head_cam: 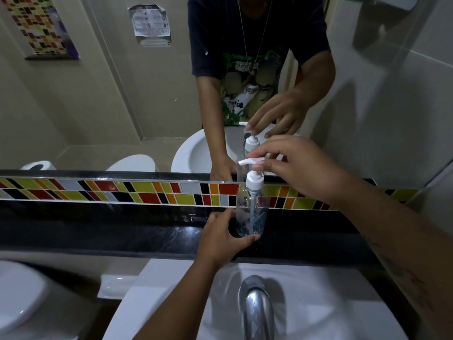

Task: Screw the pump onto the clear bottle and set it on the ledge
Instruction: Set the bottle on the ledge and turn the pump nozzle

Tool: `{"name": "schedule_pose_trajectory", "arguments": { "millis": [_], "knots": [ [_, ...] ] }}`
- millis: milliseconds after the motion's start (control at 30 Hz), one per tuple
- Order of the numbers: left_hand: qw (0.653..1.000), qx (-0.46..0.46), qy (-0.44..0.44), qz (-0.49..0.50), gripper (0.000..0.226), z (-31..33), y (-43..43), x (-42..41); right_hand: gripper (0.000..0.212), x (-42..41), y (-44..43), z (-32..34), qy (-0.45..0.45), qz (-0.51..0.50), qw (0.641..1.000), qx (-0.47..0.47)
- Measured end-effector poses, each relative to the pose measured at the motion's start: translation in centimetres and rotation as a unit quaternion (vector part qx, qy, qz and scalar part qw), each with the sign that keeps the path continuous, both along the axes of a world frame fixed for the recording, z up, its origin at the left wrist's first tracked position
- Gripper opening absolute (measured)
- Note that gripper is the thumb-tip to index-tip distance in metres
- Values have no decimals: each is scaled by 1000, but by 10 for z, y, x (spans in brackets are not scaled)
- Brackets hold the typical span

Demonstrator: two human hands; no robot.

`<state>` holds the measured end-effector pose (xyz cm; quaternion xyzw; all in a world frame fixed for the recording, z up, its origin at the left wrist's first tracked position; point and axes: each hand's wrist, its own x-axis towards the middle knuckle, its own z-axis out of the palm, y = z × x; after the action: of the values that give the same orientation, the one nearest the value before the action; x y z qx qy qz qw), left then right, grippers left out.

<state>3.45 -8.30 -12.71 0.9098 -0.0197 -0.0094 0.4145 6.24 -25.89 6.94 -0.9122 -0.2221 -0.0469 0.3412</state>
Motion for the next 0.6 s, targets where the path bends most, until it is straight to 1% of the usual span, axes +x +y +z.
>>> {"name": "schedule_pose_trajectory", "arguments": {
  "millis": [100, 200, 300, 600],
  "knots": [
    [1000, -7, -1, -2, 66, 0, 1, 0, 23, 2, -6, 2, 1, 42, 999, -26],
    [1000, -9, 0, -2, 64, 1, 1, 0, 27, 3, -9, 8, -9, 68, 995, -75],
    [1000, -11, 3, -1, 65, 2, 1, 0, 30, 3, -11, 12, 1, 81, 992, -101],
    [1000, -14, 5, -1, 67, 4, -1, -1, 32, 3, -14, 9, 23, 87, 993, -80]
  ]
}}
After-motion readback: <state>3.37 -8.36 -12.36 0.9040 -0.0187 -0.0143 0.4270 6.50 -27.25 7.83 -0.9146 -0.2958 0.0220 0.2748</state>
